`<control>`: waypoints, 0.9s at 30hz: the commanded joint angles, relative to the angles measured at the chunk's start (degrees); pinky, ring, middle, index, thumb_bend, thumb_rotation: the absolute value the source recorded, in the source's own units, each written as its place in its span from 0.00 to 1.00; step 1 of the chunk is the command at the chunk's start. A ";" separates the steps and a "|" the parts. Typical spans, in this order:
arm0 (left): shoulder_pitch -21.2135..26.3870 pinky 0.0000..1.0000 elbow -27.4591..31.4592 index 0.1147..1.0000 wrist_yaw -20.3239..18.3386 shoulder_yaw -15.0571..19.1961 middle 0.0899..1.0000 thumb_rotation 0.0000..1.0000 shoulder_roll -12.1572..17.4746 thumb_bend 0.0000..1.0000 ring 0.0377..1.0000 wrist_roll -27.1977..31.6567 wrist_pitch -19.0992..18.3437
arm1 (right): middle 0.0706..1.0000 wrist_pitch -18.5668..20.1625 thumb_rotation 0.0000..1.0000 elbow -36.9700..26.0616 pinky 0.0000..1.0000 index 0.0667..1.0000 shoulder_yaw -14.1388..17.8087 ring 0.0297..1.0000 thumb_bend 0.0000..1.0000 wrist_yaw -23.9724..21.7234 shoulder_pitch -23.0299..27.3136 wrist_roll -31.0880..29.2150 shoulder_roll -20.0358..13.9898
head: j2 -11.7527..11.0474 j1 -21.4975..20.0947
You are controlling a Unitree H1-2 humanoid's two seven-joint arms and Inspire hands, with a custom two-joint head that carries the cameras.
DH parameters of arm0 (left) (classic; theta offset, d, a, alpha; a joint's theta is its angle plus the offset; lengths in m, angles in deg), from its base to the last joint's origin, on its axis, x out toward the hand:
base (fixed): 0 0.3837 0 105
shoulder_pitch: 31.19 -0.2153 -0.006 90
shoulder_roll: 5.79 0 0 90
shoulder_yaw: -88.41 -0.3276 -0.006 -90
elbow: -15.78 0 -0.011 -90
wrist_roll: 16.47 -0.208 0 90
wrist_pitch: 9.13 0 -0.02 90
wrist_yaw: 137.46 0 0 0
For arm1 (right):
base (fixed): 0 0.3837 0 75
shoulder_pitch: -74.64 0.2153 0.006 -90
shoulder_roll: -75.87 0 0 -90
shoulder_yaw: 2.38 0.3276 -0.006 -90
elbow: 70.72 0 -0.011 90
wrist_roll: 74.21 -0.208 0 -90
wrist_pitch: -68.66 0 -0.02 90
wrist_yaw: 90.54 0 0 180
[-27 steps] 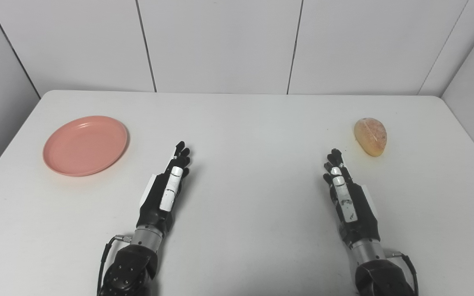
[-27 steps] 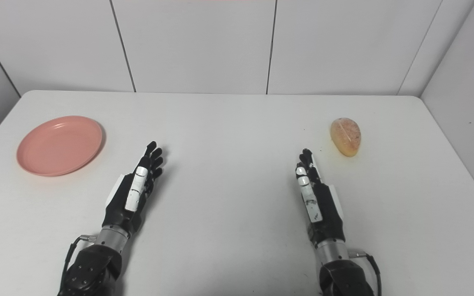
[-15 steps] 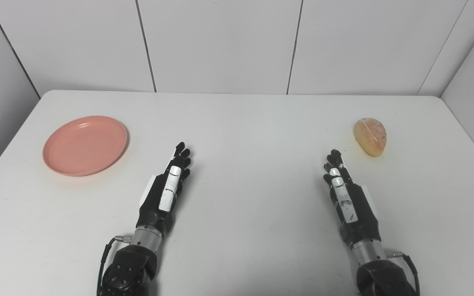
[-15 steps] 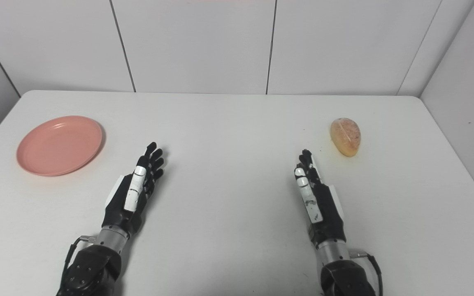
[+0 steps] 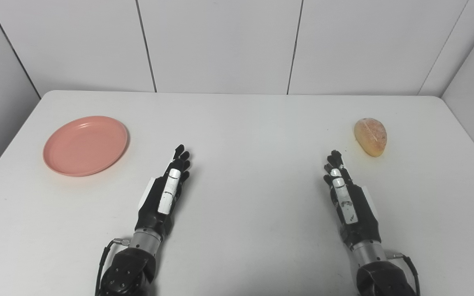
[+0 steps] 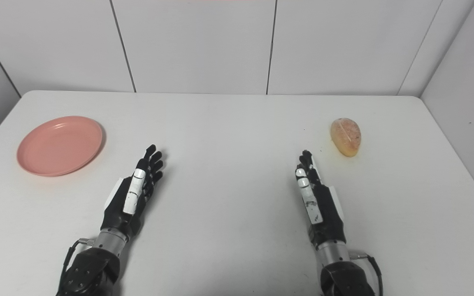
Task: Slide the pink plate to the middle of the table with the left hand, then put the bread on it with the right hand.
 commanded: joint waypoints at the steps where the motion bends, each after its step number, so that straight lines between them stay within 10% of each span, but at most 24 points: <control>1: 0.82 1.00 2.05 1.00 -0.18 0.01 1.00 1.00 0.46 0.64 1.00 0.39 1.52 | 1.00 -1.95 0.90 -1.88 1.00 1.00 -0.11 1.00 0.63 0.13 0.39 0.04 0.39 | 0.08 0.04; 13: 0.69 1.00 1.64 1.00 -0.22 -0.66 1.00 1.00 0.54 0.63 1.00 -0.30 1.76 | 1.00 -2.16 0.90 -1.42 1.00 1.00 0.19 1.00 0.63 -0.15 0.36 -0.43 -0.03 | -0.54 1.24; 27: 0.88 1.00 -5.88 1.00 4.19 -4.45 1.00 1.00 -3.79 0.69 1.00 -6.29 9.73 | 1.00 -8.96 0.92 6.55 1.00 1.00 3.65 1.00 0.63 -4.69 0.36 -5.77 -4.83 | -7.20 21.38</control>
